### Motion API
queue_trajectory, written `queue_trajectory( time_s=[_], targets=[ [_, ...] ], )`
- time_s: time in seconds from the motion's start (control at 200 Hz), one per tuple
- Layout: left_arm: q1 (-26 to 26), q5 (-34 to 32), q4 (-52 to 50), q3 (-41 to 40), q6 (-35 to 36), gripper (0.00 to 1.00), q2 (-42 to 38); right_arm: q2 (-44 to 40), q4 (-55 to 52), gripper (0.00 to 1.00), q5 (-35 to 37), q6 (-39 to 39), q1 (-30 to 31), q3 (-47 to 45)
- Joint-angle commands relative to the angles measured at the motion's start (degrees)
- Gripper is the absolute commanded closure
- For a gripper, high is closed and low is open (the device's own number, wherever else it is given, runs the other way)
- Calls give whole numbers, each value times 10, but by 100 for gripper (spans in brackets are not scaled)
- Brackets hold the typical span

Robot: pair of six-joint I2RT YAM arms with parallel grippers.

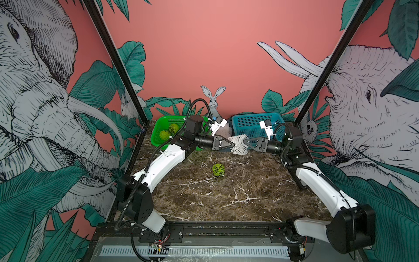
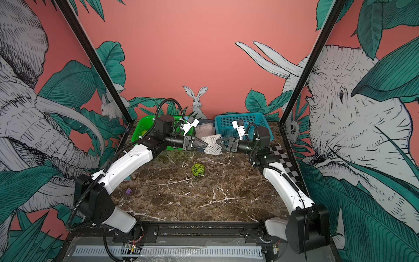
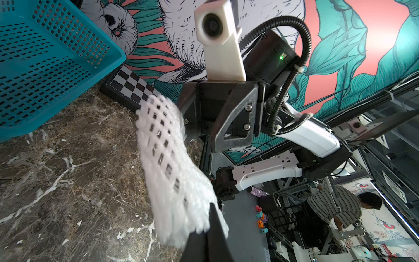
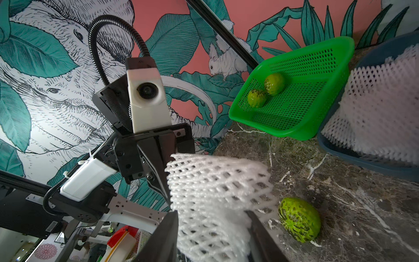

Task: Sleeve custard apples in foam nets
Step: Adjust the foam net.

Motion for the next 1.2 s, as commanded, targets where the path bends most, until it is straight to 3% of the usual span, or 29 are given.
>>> queue_trajectory(
  time_s=[0.0,0.085,0.28,0.34,0.39,0.445,0.55,0.79,1.045,1.195],
  targets=[
    [-4,27,30,-8,-1,100,-25,-7,73,52,-13,21,4,-9],
    [-4,26,33,-12,-2,100,-26,-2,113,58,-24,48,3,-17],
    [-3,16,27,-14,3,100,-25,-4,142,91,-23,64,1,-28],
    [-1,3,21,-14,6,100,-26,-8,122,95,-13,51,-1,-26],
    [0,-8,15,-13,8,84,-27,-11,112,98,-5,46,-2,-25],
    [3,-24,11,-16,6,68,-30,-16,94,99,7,38,-4,-22],
    [5,-50,12,-23,1,57,-39,-28,56,100,33,19,-5,-14],
    [5,-82,46,-49,-31,52,-43,-44,62,100,59,36,-1,-14],
    [4,-94,73,-48,-55,58,-33,-45,46,100,72,28,12,-17],
    [4,-96,84,-44,-62,53,-22,-40,85,100,55,53,16,-24]
  ],
)
